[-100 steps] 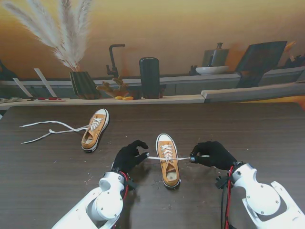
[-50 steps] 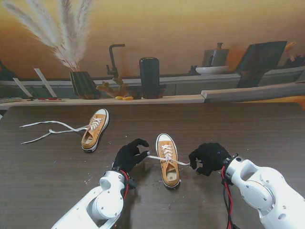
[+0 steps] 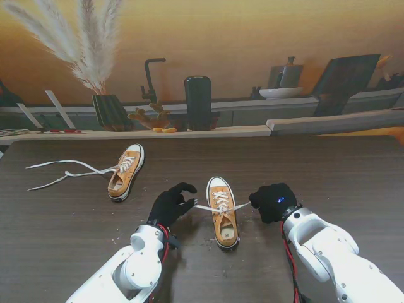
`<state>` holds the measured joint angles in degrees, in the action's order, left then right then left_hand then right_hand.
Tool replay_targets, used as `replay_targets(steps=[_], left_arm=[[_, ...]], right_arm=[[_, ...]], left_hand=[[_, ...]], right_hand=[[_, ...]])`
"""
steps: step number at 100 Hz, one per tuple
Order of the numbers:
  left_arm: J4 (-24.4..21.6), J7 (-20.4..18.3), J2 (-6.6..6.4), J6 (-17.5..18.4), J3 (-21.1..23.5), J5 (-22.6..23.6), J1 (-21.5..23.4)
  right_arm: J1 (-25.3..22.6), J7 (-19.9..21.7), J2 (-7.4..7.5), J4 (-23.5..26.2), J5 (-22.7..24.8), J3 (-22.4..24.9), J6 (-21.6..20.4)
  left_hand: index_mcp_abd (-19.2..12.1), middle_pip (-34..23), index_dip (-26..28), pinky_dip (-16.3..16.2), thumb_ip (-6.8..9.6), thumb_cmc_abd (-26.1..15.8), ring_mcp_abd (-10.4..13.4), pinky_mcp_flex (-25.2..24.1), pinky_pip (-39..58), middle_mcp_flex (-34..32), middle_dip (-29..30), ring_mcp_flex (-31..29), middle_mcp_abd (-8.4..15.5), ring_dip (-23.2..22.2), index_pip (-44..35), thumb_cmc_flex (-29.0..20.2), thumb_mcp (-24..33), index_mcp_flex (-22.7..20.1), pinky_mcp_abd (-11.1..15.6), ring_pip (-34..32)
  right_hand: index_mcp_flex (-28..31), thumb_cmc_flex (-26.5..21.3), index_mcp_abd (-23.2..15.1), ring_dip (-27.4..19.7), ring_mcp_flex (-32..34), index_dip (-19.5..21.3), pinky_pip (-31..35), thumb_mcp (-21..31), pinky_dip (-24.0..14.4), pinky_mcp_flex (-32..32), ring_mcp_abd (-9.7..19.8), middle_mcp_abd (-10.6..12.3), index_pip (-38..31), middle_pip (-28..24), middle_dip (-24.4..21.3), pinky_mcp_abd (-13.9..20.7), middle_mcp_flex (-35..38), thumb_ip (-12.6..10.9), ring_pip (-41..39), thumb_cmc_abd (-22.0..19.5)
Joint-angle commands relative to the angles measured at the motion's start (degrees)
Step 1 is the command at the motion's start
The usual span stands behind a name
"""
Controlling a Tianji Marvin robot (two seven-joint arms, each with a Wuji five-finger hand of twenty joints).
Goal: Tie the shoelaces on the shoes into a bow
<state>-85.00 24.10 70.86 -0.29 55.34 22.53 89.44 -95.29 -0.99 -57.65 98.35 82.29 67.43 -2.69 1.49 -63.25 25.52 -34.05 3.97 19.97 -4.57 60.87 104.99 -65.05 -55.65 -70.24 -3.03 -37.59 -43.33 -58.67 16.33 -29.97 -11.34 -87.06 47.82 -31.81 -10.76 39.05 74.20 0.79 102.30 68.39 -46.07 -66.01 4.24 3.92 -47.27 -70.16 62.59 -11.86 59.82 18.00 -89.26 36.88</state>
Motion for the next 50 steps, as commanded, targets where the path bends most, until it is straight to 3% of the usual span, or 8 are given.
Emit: replay_targets(steps=[1,5,8,13,19,28,41,50], left_arm=[[-1.2,-1.4,-0.34,0.4,0.3,0.2,0.5],[-1.7,-2.0,-0.56,0.5,0.5,0.3,0.8],[-2.0,-2.5,-0.72,0.5,0.6,0.4,0.9],[-2.7,-3.4,-1.01,0.7,0.9,0.5,1.2],[-3.3,-4.5,-1.34,0.9,1.1,0.6,1.5],[-3.8,-6.3,-1.77,1.8,1.2,0.4,1.6],[-4.5,-9.9,-2.34,2.8,1.0,-2.0,1.4],[-4.1,-10.7,-2.30,3.5,0.3,-3.3,0.9]], right_arm=[[0.6,1.4,-0.17,-1.4,0.7,-0.8,1.9],[1.0,1.5,-0.27,-1.9,0.6,-1.6,3.6],[1.3,1.4,-0.37,-2.4,0.0,-2.0,4.6],[1.7,1.4,-0.63,-3.1,-1.8,-2.9,6.2],[2.1,0.3,-0.88,-4.3,-4.4,-3.5,6.9],[2.9,-4.8,-1.54,-7.1,-9.8,-4.6,7.0],[3.7,-15.7,-2.97,-11.8,-15.9,-6.2,6.1],[3.9,-22.2,-3.61,-14.1,-17.0,-7.0,4.7]], left_hand=[[-2.8,0.0,-1.0,0.9,0.23,-1.4,-1.5,1.2,11.8,0.0,-0.9,-2.7,-0.7,-1.3,1.2,-2.0,-1.9,-0.9,3.2,0.1],[-3.3,0.2,-1.5,1.0,0.25,-1.6,-1.7,1.2,11.6,0.1,-0.9,-2.7,-0.7,-1.3,2.0,-2.1,-2.1,-1.1,2.9,0.4],[-3.9,0.4,-2.2,1.2,0.29,-1.8,-1.9,1.2,11.3,0.2,-0.9,-2.7,-0.6,-1.3,3.0,-2.2,-2.3,-1.5,2.5,0.9],[-5.2,0.8,-3.2,1.5,0.47,-2.0,-2.4,1.1,10.7,0.3,-0.8,-2.6,-0.6,-1.3,4.9,-2.2,-2.3,-2.0,1.8,1.7],[-7.8,1.4,-4.6,1.8,0.72,-2.7,-3.1,1.0,10.2,0.5,-0.7,-2.7,-0.9,-1.4,8.0,-1.8,-2.1,-2.8,1.1,2.7],[-11.4,3.0,-6.4,2.3,1.27,-3.6,-3.8,0.9,9.3,0.8,-0.5,-2.5,-1.2,-1.9,12.8,-0.2,-1.3,-3.6,0.4,3.9],[-11.2,5.9,-9.2,3.4,2.08,-4.4,-4.8,0.8,7.8,1.3,0.2,-0.9,-1.6,-3.3,18.8,3.2,0.0,-1.9,-0.3,5.8],[-9.7,7.8,-11.1,3.8,2.26,-3.0,-4.7,0.7,7.3,1.2,1.3,-0.4,-0.9,-4.0,22.7,4.4,0.8,-0.8,-0.5,6.3]], right_hand=[[-2.7,1.2,3.1,-1.1,1.4,-0.9,1.8,-1.1,0.5,-0.2,1.2,1.3,5.2,-0.3,0.8,-1.3,-1.6,-3.4,0.7,-3.1],[-4.3,1.5,4.5,-1.4,1.4,1.0,1.4,-1.4,0.3,0.0,1.2,1.4,9.2,-0.4,0.7,-1.3,-1.8,-4.8,0.9,-4.4],[-6.1,1.8,6.4,-1.5,1.4,6.1,1.1,-1.5,0.2,0.2,1.2,1.5,13.7,-0.4,0.5,-1.2,-2.0,-5.0,1.0,-4.9],[-9.9,1.3,8.5,-2.0,1.4,7.1,0.4,-2.1,0.2,1.2,0.7,1.3,15.7,-0.4,0.4,-1.5,-2.6,-4.9,2.0,-5.1],[-14.7,1.8,8.2,-2.7,1.4,7.8,-0.4,-3.0,-0.2,2.2,0.8,2.0,16.5,-0.4,0.0,-1.4,-3.3,-5.1,3.3,-5.8],[-21.2,2.6,9.0,-3.9,1.4,8.8,-2.0,-3.5,-0.6,3.9,-0.3,1.7,16.6,0.0,-1.4,-1.8,-4.8,-5.1,5.4,-5.7],[-27.0,3.0,10.1,-4.6,0.9,9.6,-3.5,-3.1,-1.4,5.7,-2.2,0.7,15.1,-0.2,-4.3,-3.0,-6.4,-4.6,7.5,-4.7],[-28.7,2.5,9.9,-4.8,0.3,9.8,-4.4,-2.1,-1.6,6.5,-3.0,0.6,14.2,0.1,-6.1,-3.4,-7.3,-3.6,8.7,-3.0]])
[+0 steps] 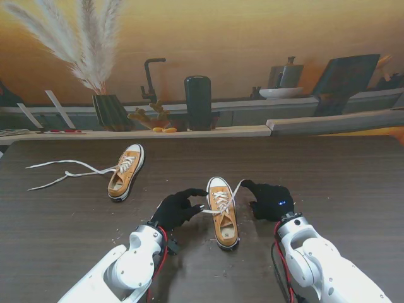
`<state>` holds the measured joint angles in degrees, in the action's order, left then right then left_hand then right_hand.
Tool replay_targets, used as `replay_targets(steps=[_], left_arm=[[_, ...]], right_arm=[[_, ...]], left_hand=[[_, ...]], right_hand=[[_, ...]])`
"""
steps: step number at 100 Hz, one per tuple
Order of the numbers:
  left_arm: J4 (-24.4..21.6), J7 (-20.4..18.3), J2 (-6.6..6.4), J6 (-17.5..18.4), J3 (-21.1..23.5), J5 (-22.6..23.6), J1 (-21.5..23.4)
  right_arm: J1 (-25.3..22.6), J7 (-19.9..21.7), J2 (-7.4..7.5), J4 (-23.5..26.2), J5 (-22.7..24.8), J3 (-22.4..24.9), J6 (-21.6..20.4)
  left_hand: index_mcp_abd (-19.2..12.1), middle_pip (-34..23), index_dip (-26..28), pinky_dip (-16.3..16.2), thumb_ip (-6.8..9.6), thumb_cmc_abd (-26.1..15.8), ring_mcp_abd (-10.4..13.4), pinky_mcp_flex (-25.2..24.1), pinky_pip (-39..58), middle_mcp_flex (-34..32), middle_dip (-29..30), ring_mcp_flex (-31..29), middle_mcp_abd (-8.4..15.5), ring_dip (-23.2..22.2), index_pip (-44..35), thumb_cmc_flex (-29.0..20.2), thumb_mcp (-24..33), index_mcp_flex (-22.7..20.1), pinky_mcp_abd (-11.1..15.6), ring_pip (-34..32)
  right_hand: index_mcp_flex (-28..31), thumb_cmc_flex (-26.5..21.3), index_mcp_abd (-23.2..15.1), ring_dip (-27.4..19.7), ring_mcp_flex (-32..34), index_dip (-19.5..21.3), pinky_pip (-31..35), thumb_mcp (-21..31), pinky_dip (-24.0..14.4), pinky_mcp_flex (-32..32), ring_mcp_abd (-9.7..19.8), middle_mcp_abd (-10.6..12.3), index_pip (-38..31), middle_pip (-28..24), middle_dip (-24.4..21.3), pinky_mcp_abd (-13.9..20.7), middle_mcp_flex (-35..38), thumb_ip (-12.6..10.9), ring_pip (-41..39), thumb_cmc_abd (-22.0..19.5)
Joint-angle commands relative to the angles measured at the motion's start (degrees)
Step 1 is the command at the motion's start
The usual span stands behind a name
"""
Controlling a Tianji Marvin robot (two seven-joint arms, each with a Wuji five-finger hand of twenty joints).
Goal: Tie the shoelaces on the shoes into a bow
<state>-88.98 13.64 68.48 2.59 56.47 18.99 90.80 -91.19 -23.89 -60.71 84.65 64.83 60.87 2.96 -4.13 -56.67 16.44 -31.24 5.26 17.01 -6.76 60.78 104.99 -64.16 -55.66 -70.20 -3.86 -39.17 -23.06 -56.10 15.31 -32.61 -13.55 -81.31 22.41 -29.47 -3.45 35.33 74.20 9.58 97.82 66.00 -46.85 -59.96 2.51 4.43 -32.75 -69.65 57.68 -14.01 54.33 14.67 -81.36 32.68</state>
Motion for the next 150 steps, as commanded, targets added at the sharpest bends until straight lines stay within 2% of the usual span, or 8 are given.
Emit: replay_targets(steps=[1,6,32,49,91,109,127,150], left_arm=[[-0.1,-0.2,0.10,0.7,-1.0,0.2,-0.6],[0.3,-0.5,0.18,1.2,-1.5,-0.4,-1.0],[1.7,-3.5,0.82,1.2,-5.3,-6.7,-3.8],[2.5,-5.3,1.32,0.8,-7.2,-11.0,-5.3],[3.2,-8.2,1.54,1.1,-9.1,-15.5,-6.8],[2.7,-9.2,1.15,1.9,-8.7,-16.0,-6.4],[2.9,-9.0,1.10,2.6,-8.6,-15.5,-6.4],[3.3,-9.0,1.09,3.9,-8.6,-15.6,-6.5]], right_arm=[[-0.2,0.2,-0.58,-0.6,0.5,-0.5,-1.0],[-0.4,-1.6,-0.72,-1.1,0.4,-0.5,-1.6],[-1.1,-9.0,-1.07,-2.9,0.5,-1.0,-4.0],[-1.7,-12.4,-0.76,-2.4,2.8,-1.5,-4.2],[-0.9,-16.7,-0.45,-3.0,4.7,-3.1,-5.1],[-0.5,-17.4,-0.44,-3.1,5.1,-3.3,-4.7],[-0.4,-16.7,-0.61,-2.3,4.7,-2.8,-4.6],[1.3,-16.2,-1.38,-2.7,2.1,-3.1,-6.1]], left_hand=[[-3.9,1.4,-2.1,1.0,0.97,0.1,-2.4,0.8,7.3,0.3,1.4,-0.4,0.0,-2.5,2.7,1.9,1.9,1.9,1.7,0.5],[-0.4,2.8,-3.7,1.4,0.74,1.2,0.6,0.8,7.1,0.4,2.9,-0.2,1.0,-2.8,5.9,3.1,3.2,2.7,2.8,0.0],[11.2,1.9,-7.9,1.5,0.16,2.7,1.7,0.9,7.7,1.0,4.5,-0.6,1.3,-2.3,13.5,4.3,5.7,1.9,3.9,-0.7],[13.2,1.4,-8.7,1.4,0.02,3.0,2.1,0.9,8.0,1.0,4.9,-0.9,1.3,-2.2,14.9,4.4,6.4,1.0,4.1,-1.0],[11.1,0.1,-6.8,1.3,0.36,3.5,3.3,1.0,8.5,0.8,5.2,-1.2,0.9,-1.9,11.4,4.7,8.2,-0.7,4.9,-2.0],[6.5,-0.7,0.1,1.4,0.40,3.7,4.1,1.0,8.7,0.6,4.9,-1.0,0.4,-1.4,-1.0,4.6,9.7,-2.9,4.9,-2.8],[1.3,-0.9,9.6,1.5,-2.01,7.7,4.5,1.0,8.6,0.8,4.5,-0.7,0.3,-1.3,-14.0,-0.4,7.0,-3.5,5.3,-3.2],[-0.1,-0.9,10.1,1.6,-1.41,7.2,4.6,1.0,8.6,0.8,4.4,-0.6,0.3,-1.2,-18.7,-1.5,4.8,-4.2,5.2,-3.3]], right_hand=[[-3.3,0.1,2.5,-1.1,0.3,1.0,0.0,0.4,-0.8,0.5,-1.3,0.0,-0.4,-0.3,-1.4,-1.2,-1.8,-0.2,0.9,1.3],[-3.6,-0.1,1.9,-1.3,0.0,1.2,-0.9,0.7,-0.7,1.1,-1.8,0.1,-0.9,0.2,-2.5,-1.4,-2.0,0.4,2.1,1.8],[-4.1,-0.1,-0.5,-0.9,-2.1,1.5,-3.7,1.2,-0.6,3.8,-3.5,-1.0,-2.1,2.3,-6.1,-2.4,-3.7,1.1,5.7,2.7],[-4.8,0.3,-1.9,-1.2,-3.2,1.5,-5.0,1.0,-0.3,5.2,-3.7,-1.2,-2.3,3.5,-7.5,-2.3,-4.7,1.3,7.9,2.1],[-5.7,-0.4,-6.5,-1.2,-4.3,1.8,-7.0,0.5,0.2,6.6,-3.8,-1.2,-3.0,5.0,-9.1,-2.4,-5.1,1.7,10.9,1.1],[-6.2,-0.2,-8.0,-1.1,-5.0,1.9,-7.7,-0.1,0.4,7.3,-3.6,-1.2,-3.3,5.1,-9.2,-2.2,-5.9,1.8,11.8,0.0],[-5.1,1.4,-8.4,-0.8,-6.0,2.0,-8.3,-2.6,0.3,8.2,-3.7,-1.4,-3.5,5.4,-9.4,-2.3,-6.8,0.7,12.7,-4.8],[-1.5,5.5,-7.8,-0.4,-6.6,2.3,-8.2,-3.4,-0.2,9.1,-3.8,-1.4,-4.2,5.2,-9.2,-2.3,-7.1,-2.4,12.8,-7.4]])
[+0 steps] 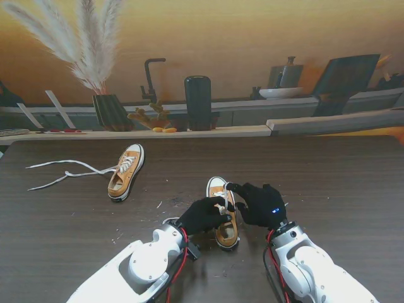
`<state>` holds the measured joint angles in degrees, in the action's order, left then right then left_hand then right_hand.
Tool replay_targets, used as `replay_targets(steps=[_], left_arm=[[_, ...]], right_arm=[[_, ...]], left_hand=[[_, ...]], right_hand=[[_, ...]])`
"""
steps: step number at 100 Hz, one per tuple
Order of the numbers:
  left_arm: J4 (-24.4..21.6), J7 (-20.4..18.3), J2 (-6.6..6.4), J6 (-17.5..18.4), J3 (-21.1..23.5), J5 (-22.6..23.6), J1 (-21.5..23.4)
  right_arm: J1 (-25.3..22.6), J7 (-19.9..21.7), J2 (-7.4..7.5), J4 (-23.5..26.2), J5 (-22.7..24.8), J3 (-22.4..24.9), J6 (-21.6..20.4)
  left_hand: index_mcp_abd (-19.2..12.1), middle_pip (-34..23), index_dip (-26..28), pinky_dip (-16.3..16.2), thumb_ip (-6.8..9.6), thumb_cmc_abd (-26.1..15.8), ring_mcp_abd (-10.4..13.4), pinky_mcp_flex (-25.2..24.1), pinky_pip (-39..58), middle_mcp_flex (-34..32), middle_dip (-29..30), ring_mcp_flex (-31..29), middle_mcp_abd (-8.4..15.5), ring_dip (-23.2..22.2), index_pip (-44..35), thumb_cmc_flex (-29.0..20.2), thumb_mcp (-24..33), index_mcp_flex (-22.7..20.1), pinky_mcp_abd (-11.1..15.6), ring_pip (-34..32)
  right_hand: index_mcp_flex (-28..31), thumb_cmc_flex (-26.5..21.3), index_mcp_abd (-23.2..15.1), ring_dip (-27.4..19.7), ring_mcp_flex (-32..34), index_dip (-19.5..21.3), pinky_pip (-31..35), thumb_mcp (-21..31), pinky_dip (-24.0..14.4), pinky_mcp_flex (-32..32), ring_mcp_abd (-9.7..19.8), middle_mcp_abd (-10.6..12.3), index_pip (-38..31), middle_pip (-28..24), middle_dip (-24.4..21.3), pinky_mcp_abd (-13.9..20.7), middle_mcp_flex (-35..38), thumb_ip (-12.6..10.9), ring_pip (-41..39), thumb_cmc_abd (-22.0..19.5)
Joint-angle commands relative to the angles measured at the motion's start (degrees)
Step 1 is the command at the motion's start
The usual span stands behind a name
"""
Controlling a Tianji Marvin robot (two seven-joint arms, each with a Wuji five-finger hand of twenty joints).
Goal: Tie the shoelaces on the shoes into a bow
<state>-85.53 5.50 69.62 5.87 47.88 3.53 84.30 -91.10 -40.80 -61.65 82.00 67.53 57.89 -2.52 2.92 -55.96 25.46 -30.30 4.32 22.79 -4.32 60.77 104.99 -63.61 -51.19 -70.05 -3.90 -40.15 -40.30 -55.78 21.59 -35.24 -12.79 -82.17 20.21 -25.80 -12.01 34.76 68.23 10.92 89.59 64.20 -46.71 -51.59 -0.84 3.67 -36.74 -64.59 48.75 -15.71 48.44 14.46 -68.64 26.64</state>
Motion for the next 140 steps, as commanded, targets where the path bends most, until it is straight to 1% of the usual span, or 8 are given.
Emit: replay_targets(steps=[1,28,44,59,81,112,130,140], left_arm=[[-0.1,-0.9,-0.03,0.7,0.0,-0.2,0.0],[-0.7,-1.3,-0.34,2.0,0.4,-0.4,0.8],[-1.7,-1.8,-0.77,2.4,1.0,0.0,1.6],[-2.0,-3.0,-1.19,2.7,1.3,0.0,1.8],[-2.3,-3.7,-1.43,2.9,1.4,-0.2,2.0],[-2.9,-4.5,-1.78,2.7,1.6,0.3,2.3],[-3.3,-4.8,-1.93,3.8,1.7,-0.2,2.6],[-3.7,-5.0,-2.04,3.6,1.8,-0.1,2.8]], right_arm=[[1.4,0.7,-0.48,-0.1,-0.7,-0.1,-0.7],[5.5,0.1,-1.92,-3.4,-5.3,-2.5,-2.6],[7.6,0.4,-2.67,-5.8,-8.1,-3.7,-4.0],[9.0,0.8,-3.61,-8.0,-11.5,-4.2,-6.4],[10.6,1.9,-4.63,-10.1,-15.3,-4.7,-8.6],[12.1,1.6,-5.72,-12.6,-18.4,-5.9,-10.3],[12.3,2.4,-5.79,-12.7,-19.1,-5.8,-10.4],[12.8,2.6,-5.93,-13.2,-19.5,-6.1,-10.5]], left_hand=[[-7.2,-1.6,1.0,0.7,-0.47,1.4,2.1,1.0,8.6,0.2,-0.1,-0.8,0.3,-0.2,-1.5,-1.9,-1.5,-1.5,4.5,-2.4],[-6.4,-1.6,-1.0,0.8,-0.60,1.1,2.4,1.0,8.7,0.2,-0.2,-0.7,0.4,-0.3,0.4,-1.9,-1.8,-1.4,4.6,-2.5],[-6.1,-1.6,-1.5,0.8,-0.60,1.0,2.4,1.0,8.7,0.2,-0.2,-0.7,0.5,-0.3,1.0,-1.8,-1.9,-1.4,4.6,-2.5],[-5.2,-1.5,-3.4,0.9,-0.47,0.6,2.4,1.0,8.7,0.2,-0.3,-0.7,0.7,-0.2,3.3,-1.6,-2.1,-1.5,4.6,-2.5],[-4.7,-1.5,-4.2,0.9,-0.35,0.3,2.6,1.0,8.7,0.2,-0.3,-0.7,0.6,-0.3,4.6,-1.3,-2.0,-1.6,4.6,-2.5],[-3.6,-1.4,-6.5,0.9,-0.11,-0.8,2.7,1.0,8.7,0.2,-0.4,-0.6,0.9,-0.3,8.9,-0.1,-1.2,-1.7,4.6,-2.5],[-6.4,-1.3,-6.7,0.9,-0.26,-0.6,2.9,1.0,8.7,0.2,-0.5,-0.5,0.9,-0.3,10.2,0.2,-0.8,-2.8,4.6,-2.5],[-5.0,-1.3,-6.7,0.9,-0.39,-1.0,3.0,1.0,8.7,0.2,-0.5,-0.5,1.1,-0.3,10.5,0.4,-0.9,-2.3,4.6,-2.5]], right_hand=[[0.9,2.0,0.9,0.2,-0.7,1.0,0.1,-1.6,-0.3,0.7,-0.4,-0.5,-0.2,0.1,-0.2,-0.6,-1.1,-2.3,0.1,-1.3],[4.6,5.1,1.4,0.3,0.2,1.8,0.6,0.1,-0.4,0.1,-0.3,-0.1,-0.9,-1.3,0.3,-0.9,0.6,-5.8,-0.6,-1.0],[5.7,7.1,1.4,0.3,1.1,2.2,1.3,0.6,-0.3,-0.8,0.1,0.5,-1.1,-2.1,0.7,-0.5,1.6,-6.2,-1.2,-0.3],[7.3,11.8,1.2,0.3,1.9,2.5,2.3,1.3,-0.2,-1.6,-0.2,0.4,-1.3,-2.6,1.1,-0.9,2.9,-5.9,-2.2,0.9],[8.4,13.0,1.2,0.2,2.2,2.7,2.9,-1.4,-0.1,-1.7,-0.7,0.1,-1.3,-2.9,1.5,-1.3,3.6,-5.6,-2.8,-0.6],[10.3,18.3,1.1,0.3,3.2,2.8,3.9,-6.3,0.0,-2.8,-1.0,-0.2,-1.1,-3.2,1.8,-1.6,4.9,-4.2,-3.7,0.6],[11.9,19.8,1.1,0.4,4.3,2.7,5.5,-6.6,-0.1,-4.4,-0.8,-0.2,-0.9,-3.7,2.2,-1.5,6.1,-3.8,-5.0,2.5],[12.7,20.9,1.2,0.3,4.6,2.7,5.7,-6.5,0.1,-4.7,-0.7,-0.2,-0.9,-3.8,2.4,-1.4,6.5,-3.6,-5.2,3.1]])
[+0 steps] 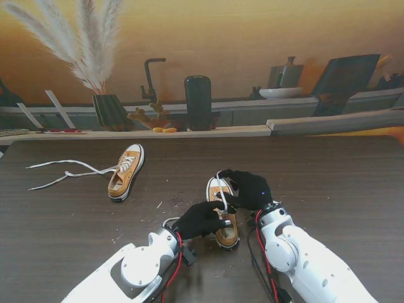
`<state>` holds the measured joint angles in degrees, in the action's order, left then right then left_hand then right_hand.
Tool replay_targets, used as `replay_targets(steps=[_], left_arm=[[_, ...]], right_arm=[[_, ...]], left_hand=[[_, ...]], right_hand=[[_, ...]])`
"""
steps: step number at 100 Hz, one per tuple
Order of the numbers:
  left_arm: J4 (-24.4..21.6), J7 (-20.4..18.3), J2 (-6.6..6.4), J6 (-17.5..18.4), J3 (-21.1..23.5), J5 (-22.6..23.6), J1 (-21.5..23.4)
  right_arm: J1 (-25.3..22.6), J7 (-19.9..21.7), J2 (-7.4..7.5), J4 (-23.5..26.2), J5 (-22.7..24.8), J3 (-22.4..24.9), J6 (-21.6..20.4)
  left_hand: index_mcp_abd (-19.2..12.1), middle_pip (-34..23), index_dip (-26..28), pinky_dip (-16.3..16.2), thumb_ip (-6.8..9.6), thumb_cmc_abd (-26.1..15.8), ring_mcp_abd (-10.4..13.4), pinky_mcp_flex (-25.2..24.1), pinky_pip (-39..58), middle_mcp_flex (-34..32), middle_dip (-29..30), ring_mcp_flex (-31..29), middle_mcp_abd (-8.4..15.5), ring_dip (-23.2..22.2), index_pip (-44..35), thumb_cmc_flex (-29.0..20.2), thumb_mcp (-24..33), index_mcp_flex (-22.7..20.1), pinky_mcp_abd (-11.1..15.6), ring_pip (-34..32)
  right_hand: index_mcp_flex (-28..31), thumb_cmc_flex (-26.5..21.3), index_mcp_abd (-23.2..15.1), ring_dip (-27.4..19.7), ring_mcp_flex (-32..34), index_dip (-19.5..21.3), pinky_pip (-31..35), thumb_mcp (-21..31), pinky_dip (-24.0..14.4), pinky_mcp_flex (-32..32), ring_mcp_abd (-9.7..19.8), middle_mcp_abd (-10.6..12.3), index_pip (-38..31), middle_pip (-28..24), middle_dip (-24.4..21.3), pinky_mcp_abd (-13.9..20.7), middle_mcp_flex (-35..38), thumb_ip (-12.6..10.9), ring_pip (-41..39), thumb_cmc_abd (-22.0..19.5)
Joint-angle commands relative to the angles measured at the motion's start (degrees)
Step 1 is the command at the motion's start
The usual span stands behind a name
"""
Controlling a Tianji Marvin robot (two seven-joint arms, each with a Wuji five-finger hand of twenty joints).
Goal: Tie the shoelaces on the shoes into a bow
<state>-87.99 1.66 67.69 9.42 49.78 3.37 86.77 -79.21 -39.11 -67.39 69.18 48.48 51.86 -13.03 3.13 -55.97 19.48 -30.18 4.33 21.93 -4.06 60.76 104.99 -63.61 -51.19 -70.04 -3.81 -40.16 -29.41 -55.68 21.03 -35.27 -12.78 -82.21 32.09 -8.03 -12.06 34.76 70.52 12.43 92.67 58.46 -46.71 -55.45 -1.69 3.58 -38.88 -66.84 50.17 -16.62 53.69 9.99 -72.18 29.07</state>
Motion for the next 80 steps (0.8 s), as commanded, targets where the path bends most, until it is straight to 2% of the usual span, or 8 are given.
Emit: replay_targets(steps=[1,16,26,39,50,62,80], left_arm=[[-1.2,-1.2,-0.12,0.0,-0.1,0.1,0.4],[-1.6,-1.5,-0.28,-1.0,0.1,0.6,0.4],[-1.9,-1.7,-0.38,-1.3,0.3,0.7,0.6],[-2.1,-1.7,-0.49,-1.4,0.8,1.1,1.0],[-2.2,-1.3,-0.43,-1.6,1.2,1.2,1.4],[-2.1,0.1,-0.11,-1.6,1.6,1.3,2.0],[-2.0,4.7,0.99,-1.7,1.8,2.3,2.9]], right_arm=[[1.0,1.0,-0.21,-0.4,-0.6,-0.1,0.0],[1.5,1.1,-0.56,-1.0,-1.6,-0.4,-0.2],[1.7,1.1,-0.72,-1.4,-2.0,-0.5,-0.3],[1.8,1.7,-0.82,-1.5,-2.8,-0.4,-0.5],[1.5,1.6,-0.89,-1.5,-3.0,-0.4,-0.7],[1.0,1.8,-1.09,-1.5,-3.9,-0.1,-1.4],[-0.1,2.0,-1.64,-1.9,-6.2,0.6,-3.1]], left_hand=[[-5.0,-1.3,-0.8,0.8,-0.41,-0.2,2.8,1.0,8.7,0.3,-0.5,-0.5,1.1,-0.3,-0.2,0.4,-0.3,-2.2,4.6,-2.4],[-4.7,-1.3,-1.0,0.8,-0.39,-0.3,2.8,1.0,8.7,0.3,-0.6,-0.5,1.2,-0.3,0.1,0.4,-0.2,-2.4,4.6,-2.4],[-5.2,-1.3,-0.5,0.9,-0.49,-0.2,2.8,1.0,8.7,0.3,-0.6,-0.5,1.2,-0.3,-0.2,0.3,-0.4,-2.5,4.6,-2.4],[-5.1,-1.2,1.2,0.9,-0.57,0.5,2.8,1.0,8.6,0.3,-0.7,-0.5,1.5,-0.4,-2.1,-0.2,-0.7,-2.8,4.6,-2.4],[-4.9,-1.1,2.0,0.9,-0.61,0.6,2.8,1.0,8.7,0.3,-0.7,-0.5,1.7,-0.4,-3.0,-0.2,-1.0,-2.5,4.6,-2.4],[-3.9,-0.9,1.4,0.9,-0.63,0.0,2.8,1.0,8.7,0.3,-0.6,-0.5,1.9,-0.4,-2.3,0.7,-1.3,-1.7,4.6,-2.4],[-3.1,0.0,0.5,1.3,-0.79,-1.6,3.2,0.4,7.6,1.7,-0.4,0.9,3.2,-0.2,-0.6,3.1,-2.2,0.1,4.2,-1.4]], right_hand=[[1.0,3.4,1.4,0.3,2.3,1.2,2.7,-0.8,0.1,-0.9,0.1,-0.1,1.2,-1.5,0.9,-0.5,1.3,1.0,-1.7,0.6],[1.7,7.4,1.0,0.2,2.6,1.1,3.3,-3.0,0.3,-1.0,-0.4,-0.7,1.7,-1.5,1.2,-0.9,1.8,1.5,-2.2,-4.2],[1.6,8.8,0.5,0.0,2.4,1.1,3.9,-9.0,0.4,-0.6,-0.9,-1.1,2.2,-1.4,1.5,-1.4,1.9,1.0,-2.7,-9.7],[1.5,9.1,0.5,0.0,2.1,1.1,4.4,-14.3,0.3,0.0,-1.5,-1.8,2.5,-1.3,1.7,-1.8,1.7,1.0,-3.1,-13.4],[1.2,9.6,0.8,-0.1,1.8,1.0,4.7,-21.6,0.2,0.5,-2.2,-2.5,2.8,-1.1,1.7,-2.3,1.7,0.8,-3.3,-18.4],[0.2,12.7,0.7,0.0,1.2,0.8,4.9,-24.1,-0.1,1.6,-3.2,-3.4,3.3,-0.9,1.7,-3.0,1.3,0.8,-3.4,-22.6],[-2.0,16.1,0.7,0.1,0.0,0.3,4.9,-28.4,-1.1,3.4,-5.0,-5.1,4.3,-0.6,1.8,-4.7,0.7,0.7,-3.6,-26.6]])
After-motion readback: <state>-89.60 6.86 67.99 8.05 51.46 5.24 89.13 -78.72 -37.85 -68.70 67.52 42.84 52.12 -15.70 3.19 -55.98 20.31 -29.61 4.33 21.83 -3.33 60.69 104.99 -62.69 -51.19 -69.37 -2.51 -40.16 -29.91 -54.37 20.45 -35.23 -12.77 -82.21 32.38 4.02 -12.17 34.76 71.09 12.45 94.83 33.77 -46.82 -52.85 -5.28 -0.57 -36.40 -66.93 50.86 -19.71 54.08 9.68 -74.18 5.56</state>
